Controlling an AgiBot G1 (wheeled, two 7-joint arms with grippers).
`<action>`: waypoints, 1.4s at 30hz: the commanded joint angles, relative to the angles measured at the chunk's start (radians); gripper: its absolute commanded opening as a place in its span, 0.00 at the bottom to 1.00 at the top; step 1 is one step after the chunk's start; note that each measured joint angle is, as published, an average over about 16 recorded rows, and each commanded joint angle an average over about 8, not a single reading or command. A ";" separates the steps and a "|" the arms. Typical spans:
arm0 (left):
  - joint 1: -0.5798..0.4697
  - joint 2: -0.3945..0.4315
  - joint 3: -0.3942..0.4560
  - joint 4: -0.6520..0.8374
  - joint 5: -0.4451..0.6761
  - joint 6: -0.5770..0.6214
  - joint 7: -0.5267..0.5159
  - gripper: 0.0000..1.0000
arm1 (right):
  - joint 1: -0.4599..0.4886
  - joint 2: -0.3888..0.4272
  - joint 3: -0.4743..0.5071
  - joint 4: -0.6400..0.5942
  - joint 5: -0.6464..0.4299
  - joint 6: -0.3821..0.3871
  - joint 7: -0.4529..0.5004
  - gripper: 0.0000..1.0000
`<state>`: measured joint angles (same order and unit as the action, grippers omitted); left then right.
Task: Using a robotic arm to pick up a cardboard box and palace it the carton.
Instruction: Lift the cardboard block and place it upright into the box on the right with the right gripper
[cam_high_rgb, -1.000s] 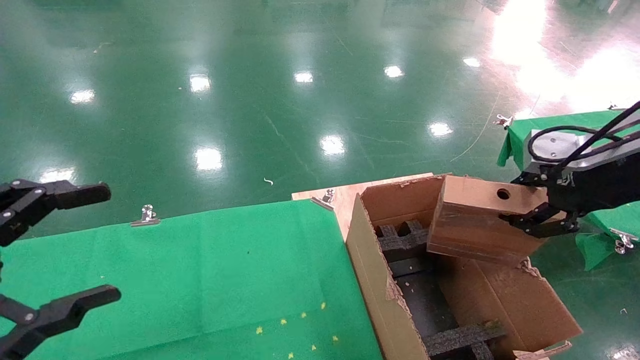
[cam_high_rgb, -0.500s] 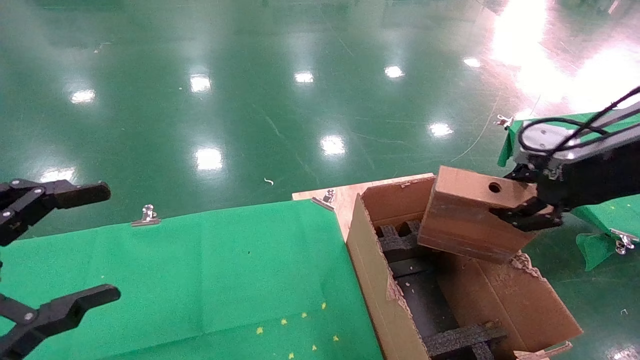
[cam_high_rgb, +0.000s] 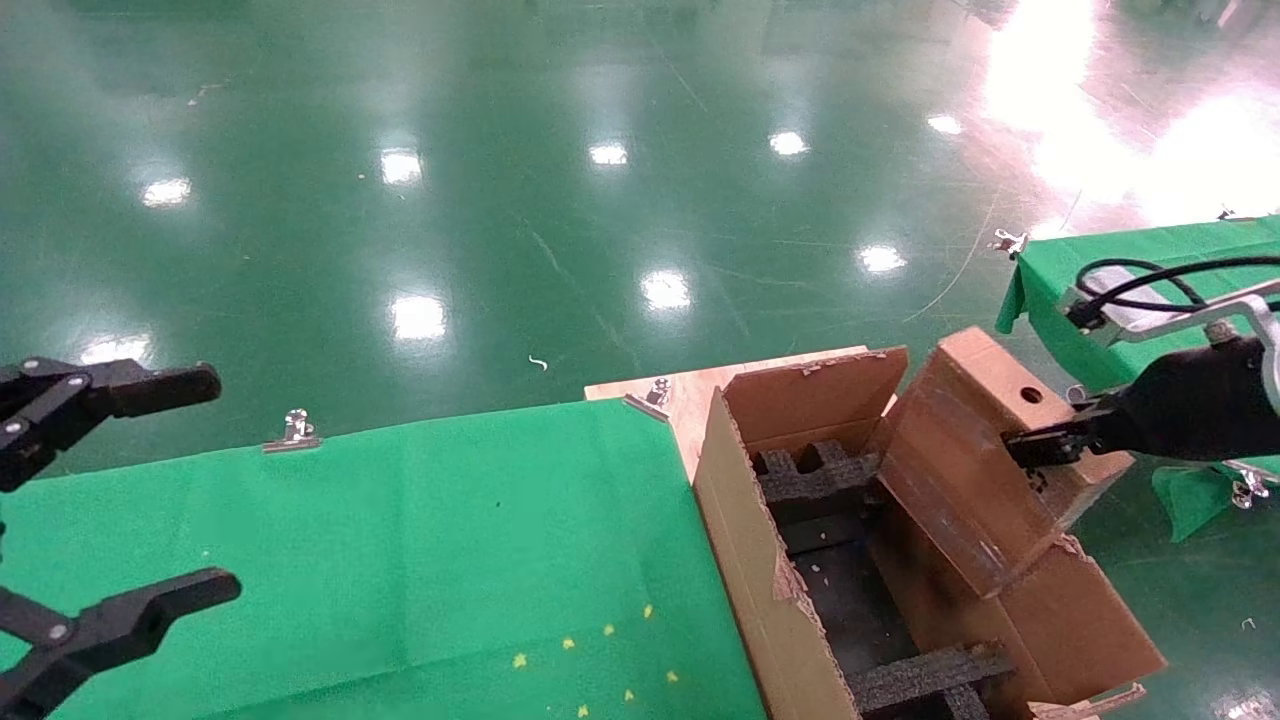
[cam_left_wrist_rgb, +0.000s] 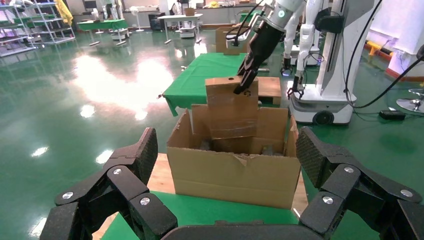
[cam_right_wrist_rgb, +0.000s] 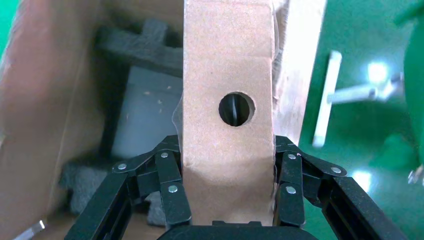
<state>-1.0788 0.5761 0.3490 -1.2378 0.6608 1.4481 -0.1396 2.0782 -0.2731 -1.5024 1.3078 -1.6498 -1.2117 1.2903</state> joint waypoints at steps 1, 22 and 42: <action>0.000 0.000 0.000 0.000 0.000 0.000 0.000 1.00 | -0.018 0.014 -0.011 0.039 -0.034 0.031 0.130 0.00; 0.000 0.000 0.000 0.000 0.000 0.000 0.000 1.00 | -0.072 -0.005 -0.041 0.034 -0.094 0.095 0.302 0.00; 0.000 0.000 0.000 0.000 0.000 0.000 0.000 1.00 | -0.221 -0.055 -0.111 0.032 -0.162 0.265 0.409 0.00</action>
<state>-1.0786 0.5759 0.3490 -1.2374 0.6606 1.4478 -0.1394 1.8573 -0.3283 -1.6126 1.3385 -1.8126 -0.9473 1.6992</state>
